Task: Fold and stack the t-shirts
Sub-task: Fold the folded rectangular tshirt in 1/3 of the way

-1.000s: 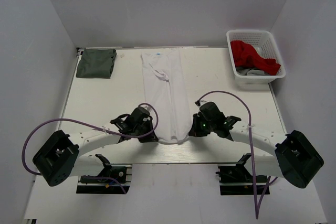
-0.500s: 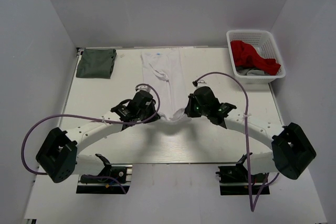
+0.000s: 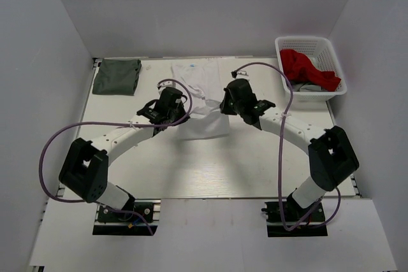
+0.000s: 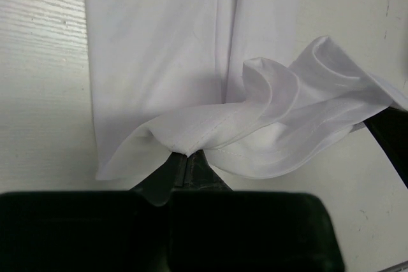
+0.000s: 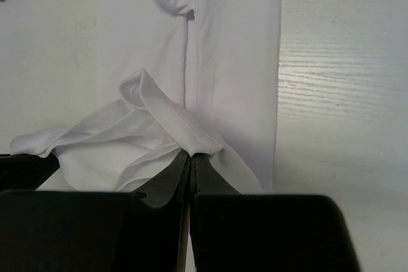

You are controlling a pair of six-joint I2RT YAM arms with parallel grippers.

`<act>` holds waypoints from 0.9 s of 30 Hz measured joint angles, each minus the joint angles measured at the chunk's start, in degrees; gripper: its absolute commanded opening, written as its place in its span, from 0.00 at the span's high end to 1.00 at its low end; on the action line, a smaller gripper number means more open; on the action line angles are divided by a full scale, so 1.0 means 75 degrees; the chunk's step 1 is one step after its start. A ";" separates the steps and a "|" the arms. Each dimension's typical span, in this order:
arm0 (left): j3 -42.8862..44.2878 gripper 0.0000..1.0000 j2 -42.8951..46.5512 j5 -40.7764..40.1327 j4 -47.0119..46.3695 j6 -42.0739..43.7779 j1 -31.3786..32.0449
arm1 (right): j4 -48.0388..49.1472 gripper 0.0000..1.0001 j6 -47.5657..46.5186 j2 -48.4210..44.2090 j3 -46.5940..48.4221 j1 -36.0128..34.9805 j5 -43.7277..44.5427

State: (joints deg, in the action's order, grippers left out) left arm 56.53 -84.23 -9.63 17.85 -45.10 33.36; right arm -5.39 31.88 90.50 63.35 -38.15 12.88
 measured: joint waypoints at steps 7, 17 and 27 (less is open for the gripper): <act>0.0289 1.00 -0.0490 -0.0067 -0.0277 0.0219 -0.0306 | -0.0017 1.00 -0.0169 0.0836 0.0743 0.0280 -0.0105; 0.0807 1.00 -0.1562 0.0230 -0.0694 0.0420 -0.0807 | -0.0003 1.00 -0.0248 0.1763 0.1300 0.0632 -0.0271; 0.1154 0.97 -0.2349 0.0396 -0.0965 0.0443 -0.1078 | 0.0003 1.00 -0.0329 0.2830 0.2087 0.0883 -0.0752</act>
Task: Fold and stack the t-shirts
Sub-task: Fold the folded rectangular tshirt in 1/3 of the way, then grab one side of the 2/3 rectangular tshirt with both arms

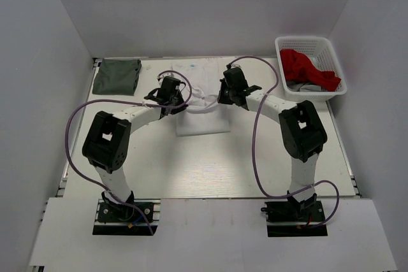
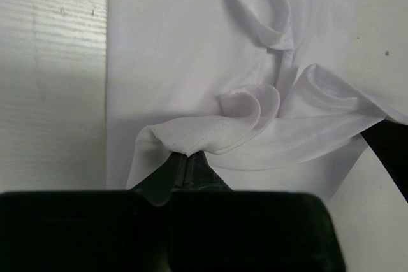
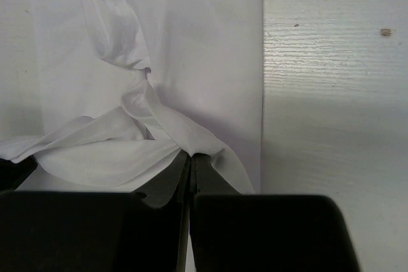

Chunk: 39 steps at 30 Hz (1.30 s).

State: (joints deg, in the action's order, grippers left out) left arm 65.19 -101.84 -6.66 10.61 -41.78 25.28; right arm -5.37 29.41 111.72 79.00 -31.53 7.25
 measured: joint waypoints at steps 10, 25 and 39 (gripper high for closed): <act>0.2104 0.01 -0.1370 -0.0076 0.0498 0.0291 -0.0635 | -0.0291 0.41 -0.0449 0.1381 0.1970 0.0405 -0.0493; -0.1119 0.00 0.1049 0.1425 0.0044 0.0764 -0.0650 | 0.0137 0.10 -0.0568 -0.1376 -0.1684 0.0702 -0.1923; -0.2384 0.35 0.1259 0.1830 -0.0271 0.0525 -0.0271 | 0.0761 0.21 -0.0137 -0.1346 -0.3075 0.0702 -0.2868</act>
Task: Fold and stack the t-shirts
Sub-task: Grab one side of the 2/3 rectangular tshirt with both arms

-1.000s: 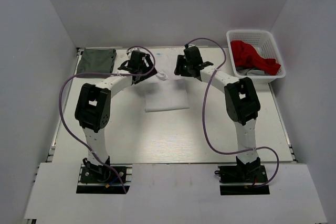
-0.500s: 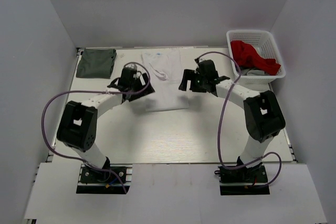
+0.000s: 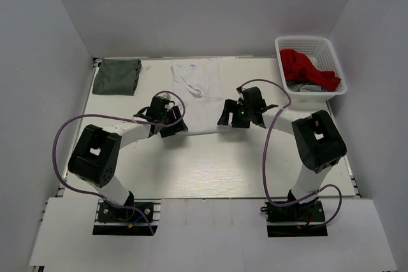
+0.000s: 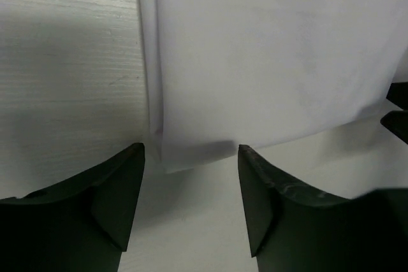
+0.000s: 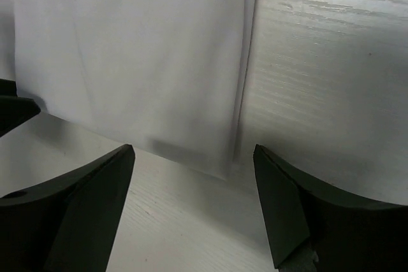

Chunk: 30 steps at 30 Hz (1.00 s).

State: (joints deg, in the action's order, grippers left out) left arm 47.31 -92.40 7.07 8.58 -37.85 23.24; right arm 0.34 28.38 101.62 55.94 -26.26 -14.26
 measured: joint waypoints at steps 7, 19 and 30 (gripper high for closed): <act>0.0038 0.57 -0.0350 -0.0038 -0.0236 -0.0047 0.0017 | 0.0309 0.46 0.0195 0.0189 -0.0090 0.0000 -0.0192; 0.0087 1.00 -0.0618 0.0038 -0.0519 -0.0096 0.0017 | 0.0350 0.45 0.0277 0.0213 -0.0137 0.0000 -0.0201; 0.0050 1.00 -0.0612 0.0044 -0.0583 -0.0131 0.0017 | 0.0140 0.45 0.0157 -0.0032 -0.0350 0.0000 -0.0160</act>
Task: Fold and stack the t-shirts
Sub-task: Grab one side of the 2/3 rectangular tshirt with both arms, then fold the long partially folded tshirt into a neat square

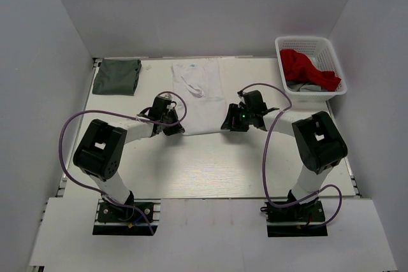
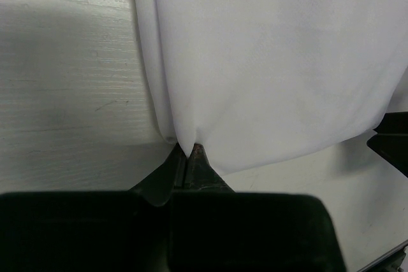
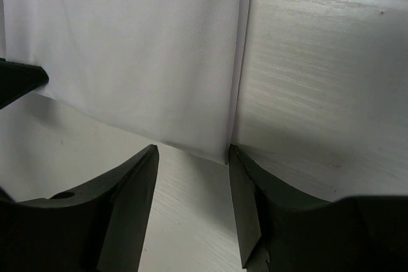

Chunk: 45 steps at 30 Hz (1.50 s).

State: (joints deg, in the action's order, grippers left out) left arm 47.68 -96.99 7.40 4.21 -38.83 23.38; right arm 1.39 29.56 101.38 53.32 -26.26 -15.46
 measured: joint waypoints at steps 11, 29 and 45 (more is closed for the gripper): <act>-0.0160 1.00 0.0061 0.0096 -0.0224 -0.0023 0.0000 | 0.0079 1.00 0.0009 -0.0050 -0.0315 -0.0003 0.0111; -0.0816 1.00 0.3319 0.1553 0.2428 0.0181 0.0653 | -0.1440 1.00 -0.0874 -0.4232 -0.1979 -0.0152 -0.0758; -0.0644 1.00 0.5904 0.3675 0.3800 0.0023 0.0944 | -0.4269 1.00 -0.1897 -0.6677 -0.0950 -0.0157 -0.1947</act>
State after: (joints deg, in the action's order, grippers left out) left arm 42.85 -52.71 34.96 32.71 -38.65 30.46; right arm -30.63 15.33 51.31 46.19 -27.44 -30.06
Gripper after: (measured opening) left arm 0.030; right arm 0.008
